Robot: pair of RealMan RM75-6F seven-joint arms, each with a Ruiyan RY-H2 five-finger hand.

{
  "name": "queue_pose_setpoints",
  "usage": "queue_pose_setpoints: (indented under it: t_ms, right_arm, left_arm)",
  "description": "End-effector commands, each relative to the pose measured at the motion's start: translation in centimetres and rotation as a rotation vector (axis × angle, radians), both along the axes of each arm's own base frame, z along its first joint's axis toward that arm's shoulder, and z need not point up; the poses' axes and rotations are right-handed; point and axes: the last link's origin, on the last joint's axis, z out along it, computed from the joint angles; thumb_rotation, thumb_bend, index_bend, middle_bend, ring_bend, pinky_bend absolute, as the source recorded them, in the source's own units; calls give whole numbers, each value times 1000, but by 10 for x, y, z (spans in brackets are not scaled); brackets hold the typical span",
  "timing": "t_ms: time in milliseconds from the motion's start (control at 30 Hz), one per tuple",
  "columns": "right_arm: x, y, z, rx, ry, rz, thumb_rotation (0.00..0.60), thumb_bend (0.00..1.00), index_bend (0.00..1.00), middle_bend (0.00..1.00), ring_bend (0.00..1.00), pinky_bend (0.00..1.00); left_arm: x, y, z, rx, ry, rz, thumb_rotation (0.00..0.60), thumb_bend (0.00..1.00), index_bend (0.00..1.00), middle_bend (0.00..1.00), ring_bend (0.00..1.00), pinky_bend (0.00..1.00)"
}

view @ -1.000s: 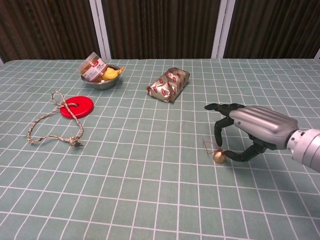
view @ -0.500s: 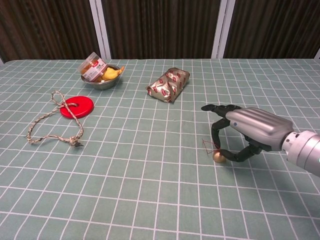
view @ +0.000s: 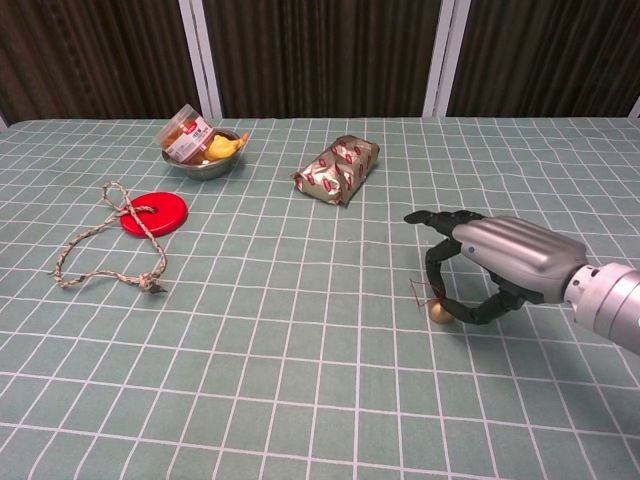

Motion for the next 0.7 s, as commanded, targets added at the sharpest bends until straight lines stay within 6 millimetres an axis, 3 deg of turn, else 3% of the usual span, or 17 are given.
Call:
queue_pose_setpoints:
  t_ms: [33,267,467,533,700]
  right_arm:
    - [1,0,1,-8,-8,5,600,568,753,134,0,0]
    - [9,3,12,-35,-54,29,600,576,772,150,0,0]
    - [42,-3,4,-18,-107,71,600,576,774,157,0,0]
    - [38,-6,5,-28,-82,64,600,578,776,156,0,0]
    - [1,8,39,-106,-18,35,600,579,778,157,0,0]
  left_arm:
    - [0,0,0,0,-1,-2,600,382,0,0,0,0]
    - [0,-1,1,0,-4,-6,600,383,0,0,0,0]
    - [1,-1,0,3,-3,-7,600,384,0,0,0,0]
    - [2,-1,0,3,-2,-11,600,384,0,0,0,0]
    - [0,-4,-1,-5,8,-4,600,383,0,0,0,0]
